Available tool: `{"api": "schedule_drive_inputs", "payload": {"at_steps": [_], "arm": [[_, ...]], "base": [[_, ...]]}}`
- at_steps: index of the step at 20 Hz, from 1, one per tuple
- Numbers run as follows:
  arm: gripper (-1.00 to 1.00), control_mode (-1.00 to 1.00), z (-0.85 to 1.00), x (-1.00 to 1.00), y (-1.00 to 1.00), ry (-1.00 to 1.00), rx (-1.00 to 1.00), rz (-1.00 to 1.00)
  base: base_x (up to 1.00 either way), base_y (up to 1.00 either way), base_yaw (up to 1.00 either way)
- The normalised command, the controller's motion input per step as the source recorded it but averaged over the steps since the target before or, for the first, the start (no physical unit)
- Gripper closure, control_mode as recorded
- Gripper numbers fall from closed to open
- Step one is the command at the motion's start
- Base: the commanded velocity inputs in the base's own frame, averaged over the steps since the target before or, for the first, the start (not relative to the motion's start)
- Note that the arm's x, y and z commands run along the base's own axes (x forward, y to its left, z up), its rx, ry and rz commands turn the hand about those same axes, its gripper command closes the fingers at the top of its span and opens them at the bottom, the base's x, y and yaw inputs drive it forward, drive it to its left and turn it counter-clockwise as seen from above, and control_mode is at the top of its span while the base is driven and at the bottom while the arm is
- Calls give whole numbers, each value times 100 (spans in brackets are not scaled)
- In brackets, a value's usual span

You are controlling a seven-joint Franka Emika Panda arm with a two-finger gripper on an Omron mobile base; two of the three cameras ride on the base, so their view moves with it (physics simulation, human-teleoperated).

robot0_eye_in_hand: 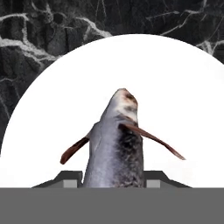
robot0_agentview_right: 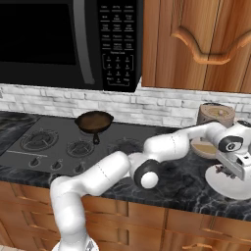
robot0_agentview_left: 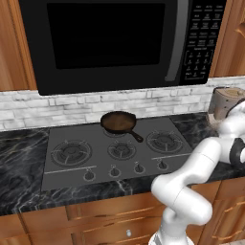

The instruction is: Place the fish on the plate and place the broccoli on the same plate.

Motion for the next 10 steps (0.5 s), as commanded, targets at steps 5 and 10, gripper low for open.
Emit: {"api": "schedule_drive_inputs", "payload": {"at_steps": [5,10], "arm": [[-100,-100,0,-3,0,0,0,-1],[-100,-100,15,0,4,1,-10,-2]], "base": [[0,0,0],[0,0,0]]}}
